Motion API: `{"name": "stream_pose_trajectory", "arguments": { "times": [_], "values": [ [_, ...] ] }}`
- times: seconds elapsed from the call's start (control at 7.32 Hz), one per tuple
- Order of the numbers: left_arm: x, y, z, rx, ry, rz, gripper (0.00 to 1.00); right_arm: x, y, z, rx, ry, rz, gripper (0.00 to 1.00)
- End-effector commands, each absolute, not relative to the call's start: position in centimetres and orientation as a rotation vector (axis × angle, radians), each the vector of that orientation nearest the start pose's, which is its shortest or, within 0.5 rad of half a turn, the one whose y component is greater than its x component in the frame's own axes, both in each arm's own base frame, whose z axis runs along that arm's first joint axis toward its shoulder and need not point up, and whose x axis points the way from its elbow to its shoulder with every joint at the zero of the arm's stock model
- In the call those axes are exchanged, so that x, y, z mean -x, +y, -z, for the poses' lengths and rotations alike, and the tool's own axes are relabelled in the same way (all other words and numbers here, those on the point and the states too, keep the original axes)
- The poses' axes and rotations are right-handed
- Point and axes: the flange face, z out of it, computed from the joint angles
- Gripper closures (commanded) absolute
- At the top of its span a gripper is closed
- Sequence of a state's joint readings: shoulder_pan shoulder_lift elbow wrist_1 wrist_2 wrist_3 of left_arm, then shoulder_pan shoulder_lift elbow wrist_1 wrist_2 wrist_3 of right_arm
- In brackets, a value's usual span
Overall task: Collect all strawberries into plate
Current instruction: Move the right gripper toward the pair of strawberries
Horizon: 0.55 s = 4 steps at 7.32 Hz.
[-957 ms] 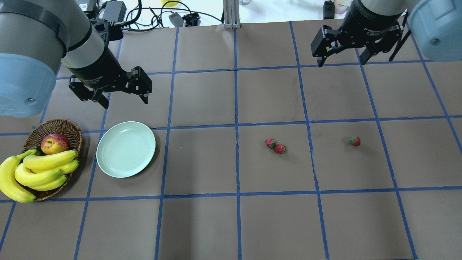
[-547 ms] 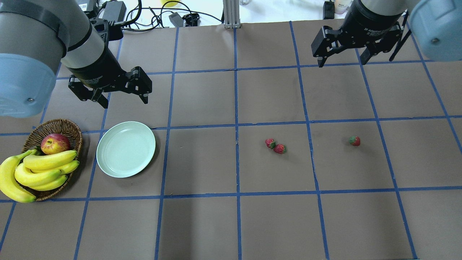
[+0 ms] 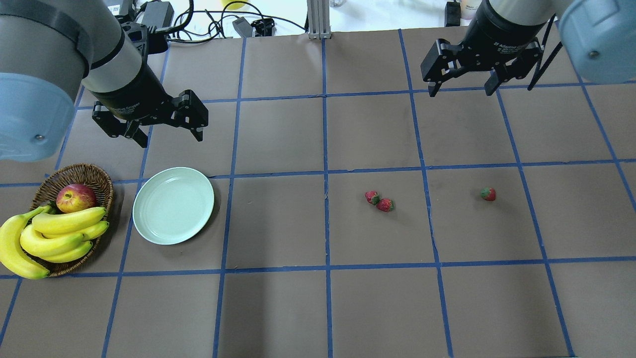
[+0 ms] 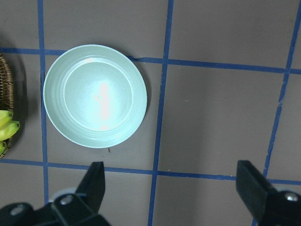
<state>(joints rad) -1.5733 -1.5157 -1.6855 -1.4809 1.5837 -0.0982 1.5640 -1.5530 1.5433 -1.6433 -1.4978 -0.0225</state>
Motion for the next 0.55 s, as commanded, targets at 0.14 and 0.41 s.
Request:
{"name": "stream_pose_trajectory", "arguments": {
  "times": [0.14,0.41],
  "values": [
    [13.31,-46.99,-46.58,0.149,3.122,0.042,0.0,-13.54,-51.04,-50.09,0.03,3.08,0.148,0.0],
    [13.29,-46.92,-46.58,0.149,3.121,0.042,0.0,-13.52,-50.94,-49.91,0.025,3.082,0.131,0.0]
  ]
}}
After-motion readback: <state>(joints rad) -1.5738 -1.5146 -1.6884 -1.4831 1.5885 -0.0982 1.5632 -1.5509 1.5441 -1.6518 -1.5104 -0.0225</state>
